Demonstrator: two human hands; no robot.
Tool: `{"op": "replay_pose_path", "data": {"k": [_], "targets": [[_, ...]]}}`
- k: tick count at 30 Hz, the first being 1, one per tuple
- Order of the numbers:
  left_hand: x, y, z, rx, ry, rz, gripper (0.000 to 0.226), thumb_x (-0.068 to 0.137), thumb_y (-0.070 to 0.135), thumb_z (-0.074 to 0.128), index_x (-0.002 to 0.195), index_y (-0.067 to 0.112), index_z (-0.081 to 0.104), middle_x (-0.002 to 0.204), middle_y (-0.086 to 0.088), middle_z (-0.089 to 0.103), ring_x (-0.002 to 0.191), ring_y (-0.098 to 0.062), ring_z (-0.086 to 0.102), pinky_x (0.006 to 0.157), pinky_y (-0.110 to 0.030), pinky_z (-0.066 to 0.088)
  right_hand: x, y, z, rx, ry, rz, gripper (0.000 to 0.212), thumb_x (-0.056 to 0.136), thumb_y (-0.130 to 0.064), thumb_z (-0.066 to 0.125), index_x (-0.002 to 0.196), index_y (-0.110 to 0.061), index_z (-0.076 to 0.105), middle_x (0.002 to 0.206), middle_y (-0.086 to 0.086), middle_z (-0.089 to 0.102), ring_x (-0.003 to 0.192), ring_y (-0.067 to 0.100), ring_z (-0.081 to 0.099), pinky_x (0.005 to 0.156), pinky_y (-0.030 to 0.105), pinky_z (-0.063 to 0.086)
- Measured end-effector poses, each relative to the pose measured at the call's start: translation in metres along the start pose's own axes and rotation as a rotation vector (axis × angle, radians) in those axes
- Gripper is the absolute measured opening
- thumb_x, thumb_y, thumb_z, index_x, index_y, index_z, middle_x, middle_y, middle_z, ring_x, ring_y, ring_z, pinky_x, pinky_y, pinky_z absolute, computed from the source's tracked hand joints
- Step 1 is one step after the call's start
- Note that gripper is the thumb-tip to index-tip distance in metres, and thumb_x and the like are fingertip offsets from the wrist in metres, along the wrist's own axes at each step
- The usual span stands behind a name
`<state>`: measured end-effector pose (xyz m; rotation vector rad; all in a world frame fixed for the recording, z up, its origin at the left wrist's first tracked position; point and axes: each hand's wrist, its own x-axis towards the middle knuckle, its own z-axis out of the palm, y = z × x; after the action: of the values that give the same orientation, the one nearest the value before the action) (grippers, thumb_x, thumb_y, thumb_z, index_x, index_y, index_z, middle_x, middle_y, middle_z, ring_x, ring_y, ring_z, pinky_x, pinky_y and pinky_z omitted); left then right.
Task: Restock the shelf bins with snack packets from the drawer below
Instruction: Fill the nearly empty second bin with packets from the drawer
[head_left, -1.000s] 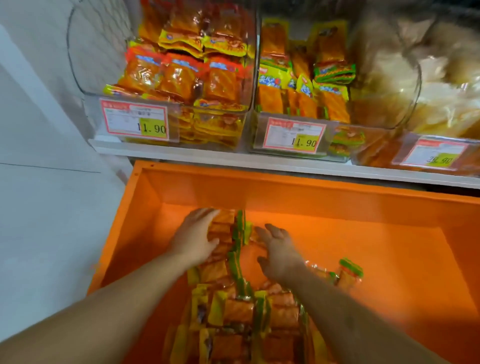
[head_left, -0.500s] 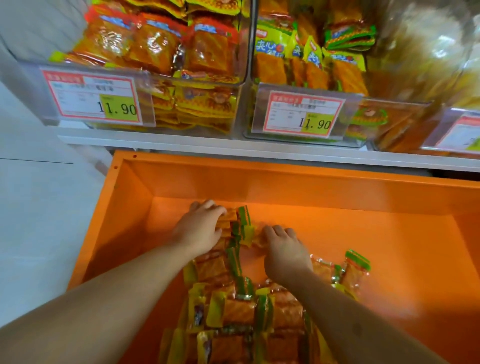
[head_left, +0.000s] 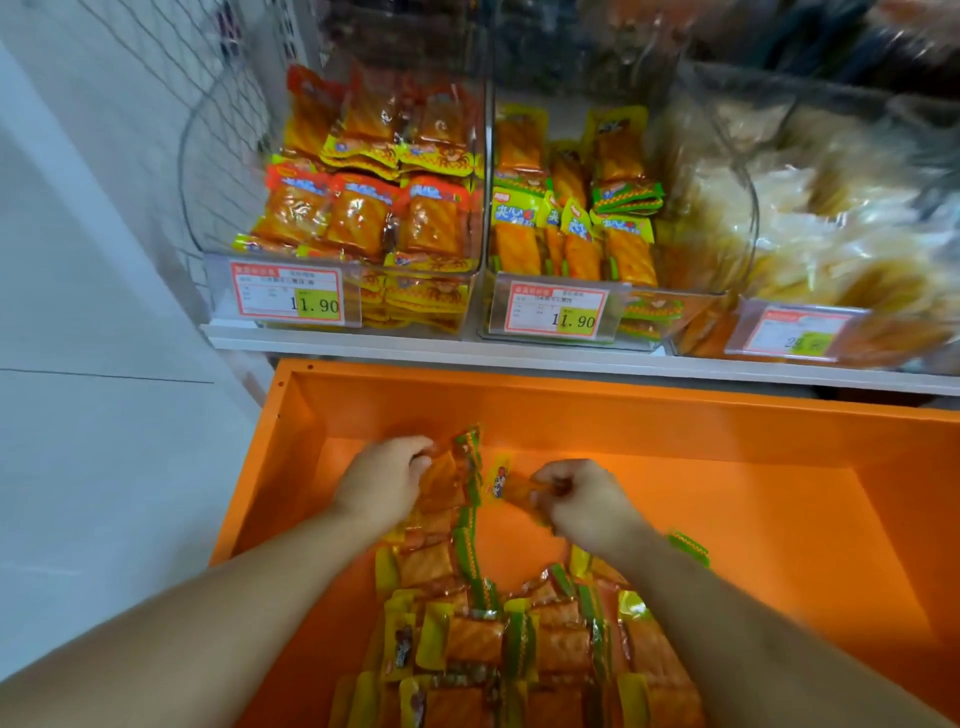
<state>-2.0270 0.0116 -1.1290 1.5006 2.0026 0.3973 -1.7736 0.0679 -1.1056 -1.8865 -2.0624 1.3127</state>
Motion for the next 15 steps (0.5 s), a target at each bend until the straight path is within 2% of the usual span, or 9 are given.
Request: {"op": "replay_pose_path", "data": {"k": [2, 4, 6, 8, 9, 11, 14, 15], "targets": [[-0.010, 0.013, -0.022, -0.147, -0.011, -0.051, 0.021, 0.103, 0.021, 0.061, 0.120, 0.022, 0.073, 0.116, 0.002, 0.075, 0.097, -0.019, 0.070, 0.084, -0.033, 0.054, -0.011, -0.020, -0.018, 0.122, -0.024, -0.001, 0.014, 0.093, -0.011, 0.071, 0.081, -0.018, 0.071, 0.057, -0.009, 0.061, 0.048, 0.016, 0.057, 0.056, 0.035, 0.053], [-0.020, 0.028, -0.044, -0.222, -0.011, -0.056, 0.020, 0.102, 0.019, 0.063, 0.119, 0.017, 0.074, 0.110, 0.005, 0.072, 0.103, -0.015, 0.065, 0.082, -0.029, 0.046, -0.026, -0.041, -0.038, 0.193, -0.036, -0.024, 0.016, 0.094, -0.007, 0.072, 0.082, -0.017, 0.069, 0.052, -0.019, 0.057, 0.048, 0.012, 0.054, 0.058, 0.036, 0.056], [-0.033, 0.042, -0.065, -0.266, -0.011, -0.061, 0.020, 0.102, 0.020, 0.063, 0.119, 0.016, 0.074, 0.107, 0.007, 0.067, 0.107, -0.015, 0.063, 0.078, -0.024, 0.038, -0.048, -0.061, -0.059, 0.260, -0.028, -0.068, 0.003, 0.093, -0.006, 0.074, 0.091, -0.008, 0.072, 0.053, -0.020, 0.056, 0.052, 0.015, 0.053, 0.063, 0.043, 0.059], [-0.049, 0.054, -0.081, -0.309, -0.021, -0.063, 0.012, 0.101, 0.024, 0.065, 0.110, 0.024, 0.074, 0.107, 0.006, 0.069, 0.108, -0.017, 0.065, 0.079, -0.026, 0.041, -0.075, -0.079, -0.081, 0.327, -0.006, -0.104, 0.011, 0.093, -0.007, 0.076, 0.100, 0.001, 0.072, 0.056, -0.016, 0.053, 0.054, 0.017, 0.052, 0.063, 0.044, 0.059], [-0.058, 0.060, -0.088, -0.341, -0.029, -0.064, 0.007, 0.100, 0.026, 0.066, 0.099, 0.030, 0.072, 0.106, 0.006, 0.071, 0.107, -0.018, 0.065, 0.084, -0.028, 0.046, -0.089, -0.087, -0.090, 0.356, -0.002, -0.119, 0.014, 0.092, -0.008, 0.076, 0.102, 0.002, 0.072, 0.058, -0.013, 0.055, 0.056, 0.018, 0.053, 0.062, 0.043, 0.058], [-0.080, 0.074, -0.104, -0.397, -0.044, -0.064, 0.013, 0.099, 0.030, 0.067, 0.086, 0.033, 0.069, 0.104, 0.006, 0.073, 0.103, -0.016, 0.065, 0.091, -0.032, 0.048, -0.121, -0.101, -0.107, 0.392, -0.008, -0.160, 0.018, 0.091, -0.011, 0.078, 0.104, 0.000, 0.073, 0.062, -0.007, 0.059, 0.058, 0.024, 0.056, 0.063, 0.042, 0.056], [-0.111, 0.097, -0.130, -0.509, -0.047, -0.042, 0.016, 0.099, 0.033, 0.068, 0.084, 0.036, 0.071, 0.096, 0.015, 0.071, 0.098, -0.011, 0.065, 0.084, -0.027, 0.048, -0.160, -0.112, -0.122, 0.409, -0.031, -0.248, 0.021, 0.090, -0.014, 0.078, 0.102, 0.003, 0.073, 0.067, 0.008, 0.056, 0.060, 0.030, 0.057, 0.063, 0.042, 0.054], [-0.121, 0.104, -0.139, -0.582, -0.047, -0.034, 0.015, 0.098, 0.034, 0.069, 0.084, 0.035, 0.075, 0.092, 0.014, 0.073, 0.099, -0.013, 0.067, 0.088, -0.028, 0.052, -0.170, -0.115, -0.125, 0.418, -0.033, -0.265, 0.020, 0.090, -0.014, 0.078, 0.101, 0.003, 0.073, 0.067, 0.010, 0.055, 0.059, 0.029, 0.057, 0.060, 0.040, 0.053]]}}
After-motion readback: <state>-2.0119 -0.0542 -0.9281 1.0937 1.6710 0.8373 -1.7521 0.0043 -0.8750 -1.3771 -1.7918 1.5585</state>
